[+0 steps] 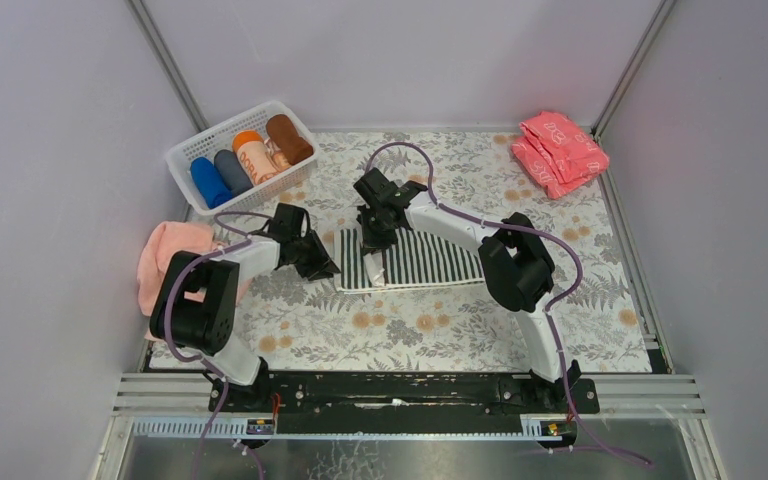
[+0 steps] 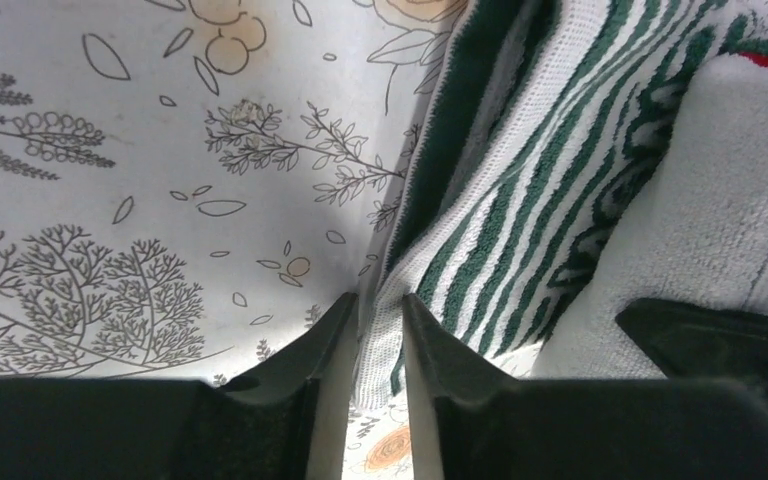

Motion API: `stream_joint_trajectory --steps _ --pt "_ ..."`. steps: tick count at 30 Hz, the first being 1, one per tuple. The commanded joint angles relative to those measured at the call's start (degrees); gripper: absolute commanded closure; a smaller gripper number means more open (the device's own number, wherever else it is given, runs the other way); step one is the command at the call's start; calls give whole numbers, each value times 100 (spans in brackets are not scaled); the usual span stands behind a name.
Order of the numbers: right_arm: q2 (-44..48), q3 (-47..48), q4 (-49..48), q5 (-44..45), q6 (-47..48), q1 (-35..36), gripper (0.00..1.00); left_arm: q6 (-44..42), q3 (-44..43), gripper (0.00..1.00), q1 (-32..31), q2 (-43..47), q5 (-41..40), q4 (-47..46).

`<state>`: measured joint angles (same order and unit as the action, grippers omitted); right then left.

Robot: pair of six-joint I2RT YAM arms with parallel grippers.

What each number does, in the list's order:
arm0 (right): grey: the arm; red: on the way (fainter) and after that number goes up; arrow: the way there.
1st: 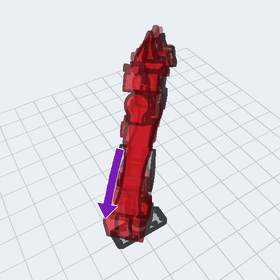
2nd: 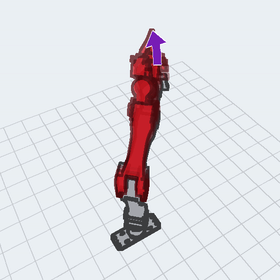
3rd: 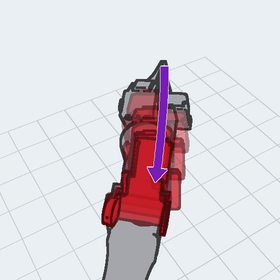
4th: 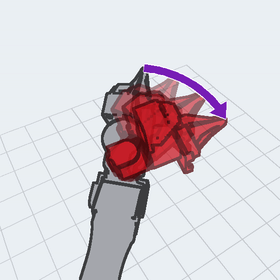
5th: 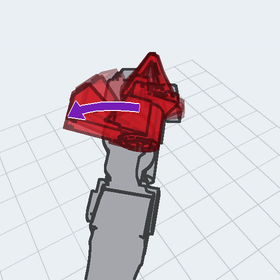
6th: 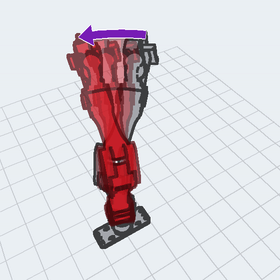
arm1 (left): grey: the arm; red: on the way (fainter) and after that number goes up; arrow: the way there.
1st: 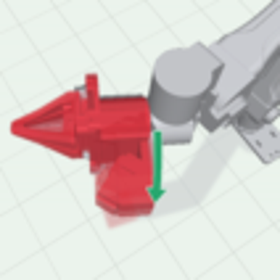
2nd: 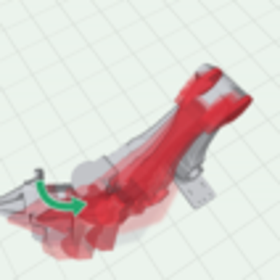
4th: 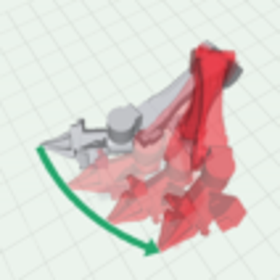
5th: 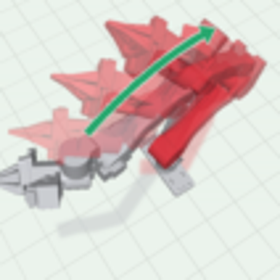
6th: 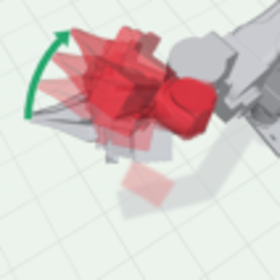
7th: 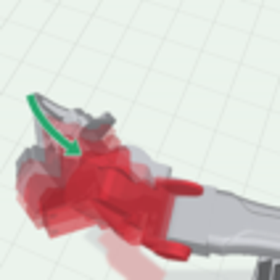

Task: Roll the towels
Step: Fold the towel at the center of the board.

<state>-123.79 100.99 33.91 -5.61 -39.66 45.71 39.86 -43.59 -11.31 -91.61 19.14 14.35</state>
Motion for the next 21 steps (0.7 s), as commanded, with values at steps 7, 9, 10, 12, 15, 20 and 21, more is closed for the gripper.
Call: stream_joint_trajectory --steps 7,9,10,12,15,20,21 --pt "429 129 50 -109 -41 104 89 23 204 87 -201 -141 -422 -407" --pt "451 158 75 -102 -57 121 89 14 206 88 -209 -125 -447 -401" --pt "447 176 95 -91 -59 126 89 9 203 88 -217 -120 -468 -393" --pt "464 191 99 -56 -72 135 89 -13 179 89 -233 -120 -506 -351" --pt "455 230 109 -70 -93 146 89 -28 168 90 -257 -86 -578 -307" --pt "428 337 134 -80 -103 168 89 -50 149 90 -292 -68 -655 -248" --pt "430 353 129 -89 -98 182 89 -48 156 90 -300 -67 -657 -248"
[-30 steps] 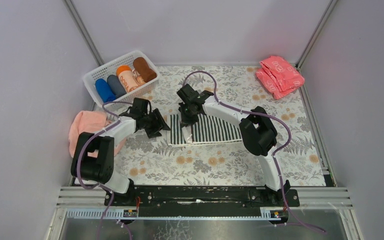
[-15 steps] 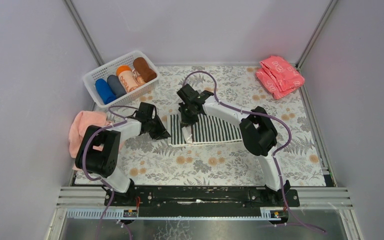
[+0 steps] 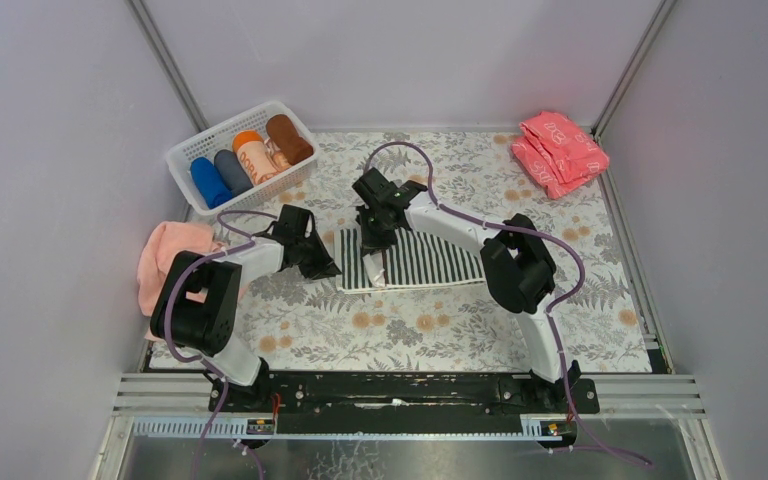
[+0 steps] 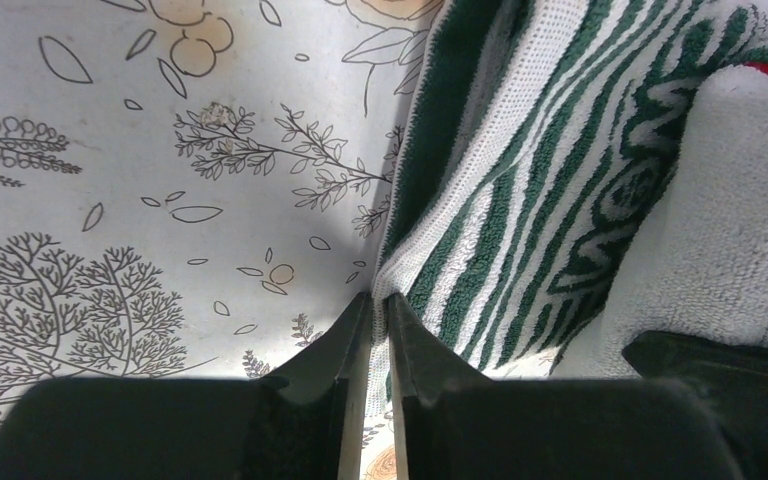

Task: Roll the towels
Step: Fold the towel at the center of the board.

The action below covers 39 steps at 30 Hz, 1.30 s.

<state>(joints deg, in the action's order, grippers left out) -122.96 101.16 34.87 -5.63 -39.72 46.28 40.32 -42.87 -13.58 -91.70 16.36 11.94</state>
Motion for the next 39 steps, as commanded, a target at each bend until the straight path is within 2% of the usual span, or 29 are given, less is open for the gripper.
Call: stream_joint_trajectory --steps 1,17,23,30,33,36,39 --pt "344 342 27 -95 -97 126 89 -102 72 90 -78 -66 -398 -6" --pt "34 442 -142 -257 -247 144 88 -129 20 90 -152 -93 -534 84" --pt "-288 414 -320 -405 -324 144 78 -113 25 87 -153 -51 -595 118" --pt "36 149 -807 -755 -169 152 56 46 35 71 -146 167 -921 277" --pt "534 -34 -938 -694 -22 143 49 110 36 64 -140 416 -1181 454" --pt "1109 -369 -945 -492 201 79 43 143 -8 53 -101 752 -1493 727" --pt "1785 -1062 -1058 -297 452 -116 39 96 -101 49 -105 1183 -1758 1033"
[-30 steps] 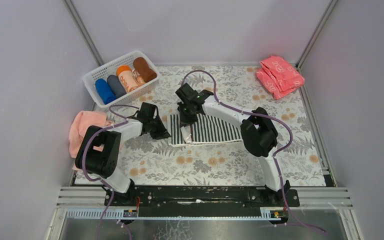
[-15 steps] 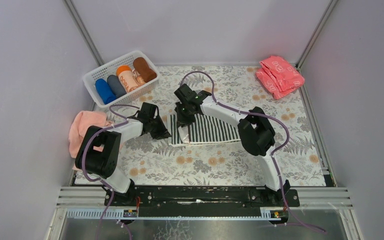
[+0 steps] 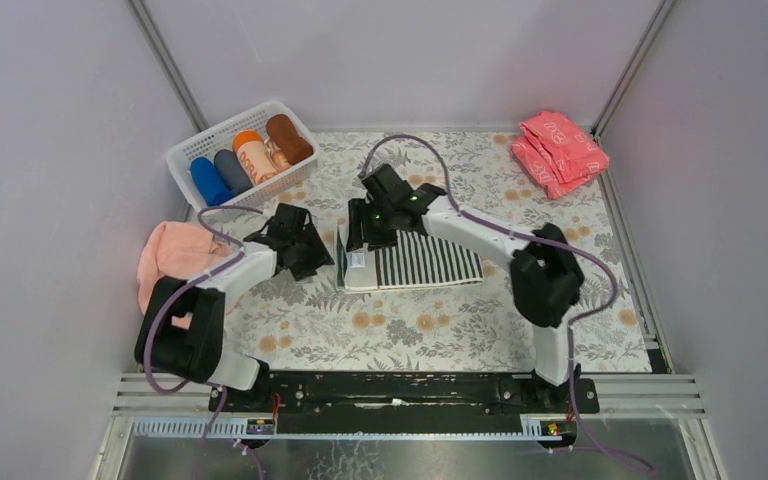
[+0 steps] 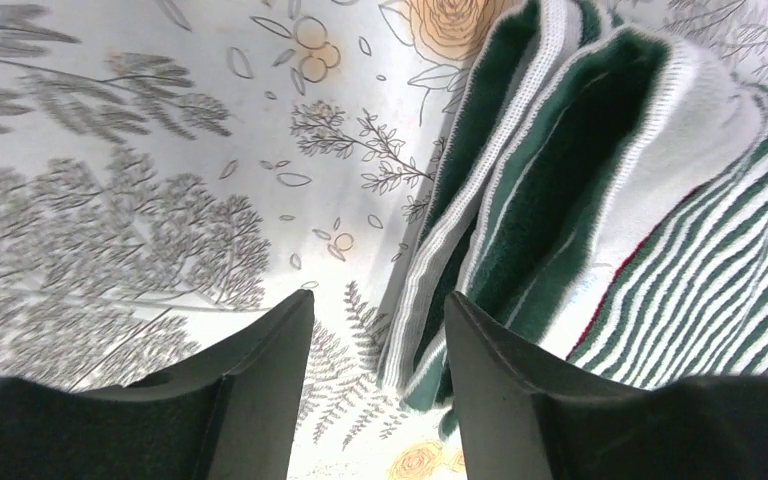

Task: Roll the towels
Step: Fold the towel at the center of the board.

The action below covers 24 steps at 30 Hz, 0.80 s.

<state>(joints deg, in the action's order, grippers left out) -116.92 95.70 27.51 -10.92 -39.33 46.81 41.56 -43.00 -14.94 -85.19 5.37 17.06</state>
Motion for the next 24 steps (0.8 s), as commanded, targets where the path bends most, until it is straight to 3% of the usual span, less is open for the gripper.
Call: stream_joint_trajectory --steps 1,6,11,18,24 --pt "1453 -864 -438 256 451 -286 38 -45 -118 47 20 661 -709 593" --pt "2749 -2668 -1290 19 496 -1055 34 -37 -425 44 -340 1092 -629 900" --pt "3584 -3759 -1834 -134 791 -1681 30 75 -891 43 -864 1192 -577 934" --pt "3886 -4628 -2377 -586 866 -2399 27 186 -1648 42 -1553 137 -300 400" --pt "3935 -5000 -2609 -810 970 -2715 27 173 -1562 42 -1272 -578 -222 64"
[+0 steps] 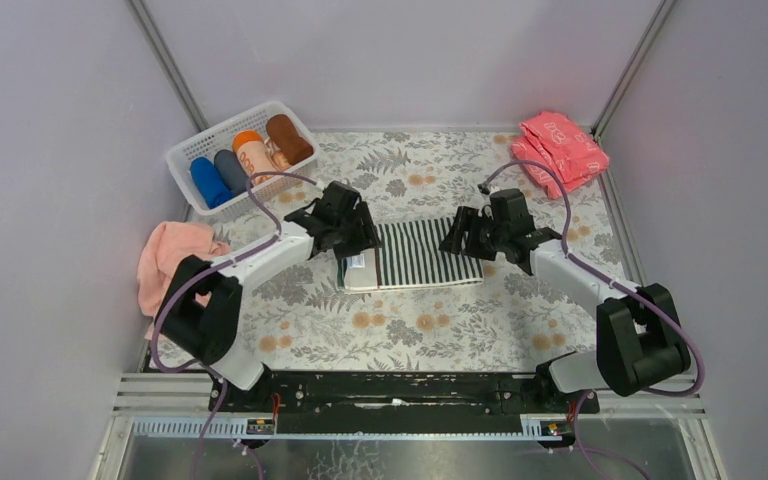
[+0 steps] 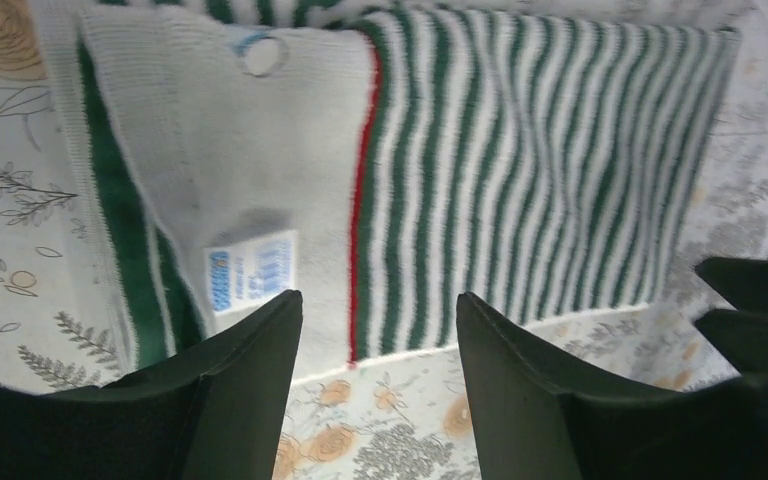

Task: Roll the towels
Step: Fold the towel at the center of the board.

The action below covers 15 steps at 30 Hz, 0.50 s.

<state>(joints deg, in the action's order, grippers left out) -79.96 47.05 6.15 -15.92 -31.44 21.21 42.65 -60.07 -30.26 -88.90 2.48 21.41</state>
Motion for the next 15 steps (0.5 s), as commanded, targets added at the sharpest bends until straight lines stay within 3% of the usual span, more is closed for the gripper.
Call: stream_joint_trajectory --steps 1,8,15 --pt "248 -179 -504 -327 189 -206 26 104 331 43 383 -209 142 -495" --pt "222 -473 -962 -658 9 -407 26 285 1661 46 981 28 584 -1128" --pt "42 -725 -1608 -1140 -388 -407 25 308 2042 46 1379 230 733 -1206"
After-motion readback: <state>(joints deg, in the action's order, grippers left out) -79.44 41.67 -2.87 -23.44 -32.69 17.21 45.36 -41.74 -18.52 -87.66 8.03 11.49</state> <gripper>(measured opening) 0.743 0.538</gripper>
